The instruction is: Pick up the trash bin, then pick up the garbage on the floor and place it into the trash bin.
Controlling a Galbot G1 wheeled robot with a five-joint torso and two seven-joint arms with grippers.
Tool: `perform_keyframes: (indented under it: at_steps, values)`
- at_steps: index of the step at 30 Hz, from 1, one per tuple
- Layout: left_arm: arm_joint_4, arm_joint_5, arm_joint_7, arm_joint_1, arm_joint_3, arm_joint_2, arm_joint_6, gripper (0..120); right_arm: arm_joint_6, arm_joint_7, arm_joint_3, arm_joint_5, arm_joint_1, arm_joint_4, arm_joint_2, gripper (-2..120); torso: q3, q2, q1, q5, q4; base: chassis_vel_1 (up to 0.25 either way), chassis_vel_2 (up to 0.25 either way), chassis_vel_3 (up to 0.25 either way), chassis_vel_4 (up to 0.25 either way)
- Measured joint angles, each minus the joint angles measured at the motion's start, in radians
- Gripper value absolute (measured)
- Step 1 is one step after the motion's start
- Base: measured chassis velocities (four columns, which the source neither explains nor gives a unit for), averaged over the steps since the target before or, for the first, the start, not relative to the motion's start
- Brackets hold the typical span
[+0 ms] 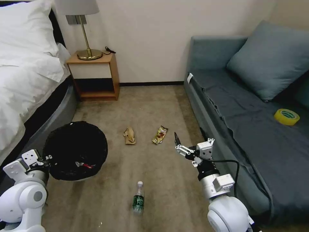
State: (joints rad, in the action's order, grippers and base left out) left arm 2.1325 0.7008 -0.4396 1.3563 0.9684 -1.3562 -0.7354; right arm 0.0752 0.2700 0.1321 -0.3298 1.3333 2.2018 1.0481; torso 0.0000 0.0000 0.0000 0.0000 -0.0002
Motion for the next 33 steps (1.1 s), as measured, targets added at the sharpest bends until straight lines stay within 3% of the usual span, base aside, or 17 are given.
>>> perform_keyframes:
  at_steps: [1,5,6,8,10,11,15,19,26,33]
  values:
    - [0.000,0.000,0.000,0.000,0.000,0.000,0.000,3,0.000,0.000,0.000,0.000,0.000,0.000,0.000,100,0.000,0.000,0.000,0.0000,0.0000,0.000,0.000,0.000,0.000]
    - [0.003,-0.001,0.001,0.007,0.004,-0.004,0.000,3,0.128,0.094,-0.145,-0.257,-0.182,-0.039,-0.083,100,0.000,0.000,0.000,0.0000,0.0002,0.000,0.000,0.000,0.000]
    - [0.003,-0.001,0.001,0.007,0.004,-0.004,0.000,3,0.128,0.094,-0.145,-0.257,-0.182,-0.039,-0.083,100,0.000,0.000,0.000,0.0000,0.0002,0.000,0.000,0.000,0.000]
    - [0.003,-0.004,0.002,0.011,0.004,-0.006,0.000,3,0.180,0.151,-0.246,-0.362,-0.305,-0.097,-0.100,100,0.000,0.000,0.000,-0.0002,0.0003,0.000,0.000,0.000,0.000]
    - [0.003,-0.007,0.003,0.016,0.005,-0.010,0.000,3,0.249,0.222,-0.365,-0.514,-0.448,-0.179,-0.100,100,0.000,0.000,0.000,0.0002,0.0001,0.000,0.000,0.000,0.000]
    - [0.003,-0.007,0.003,0.016,0.005,-0.010,0.000,3,0.249,0.222,-0.365,-0.514,-0.448,-0.179,-0.100,100,0.000,0.000,0.000,0.0002,0.0001,0.000,0.000,0.000,0.000]
    - [0.003,-0.015,0.003,0.030,0.004,-0.016,0.000,3,0.380,0.312,-0.565,-0.730,-0.688,-0.312,-0.085,100,0.000,0.000,0.000,-0.0003,0.0006,0.000,0.000,0.000,0.000]
    - [0.004,-0.021,0.004,0.037,0.008,-0.018,0.000,3,0.452,0.360,-0.717,-0.853,-0.794,-0.415,-0.040,100,0.000,0.000,0.000,-0.0002,0.0003,0.000,0.000,0.000,0.000]
    - [0.003,-0.027,0.005,0.039,0.014,-0.024,0.000,3,0.488,0.380,-0.907,-0.938,-0.873,-0.584,0.077,100,0.000,0.000,0.000,-0.0004,0.0001,0.000,0.000,0.000,0.000]
    - [0.009,-0.028,0.007,0.051,0.025,-0.029,0.000,3,0.489,0.376,-1.040,-0.945,-0.908,-0.716,0.192,100,0.000,0.000,0.000,-0.0002,0.0004,0.000,0.000,0.000,0.000]
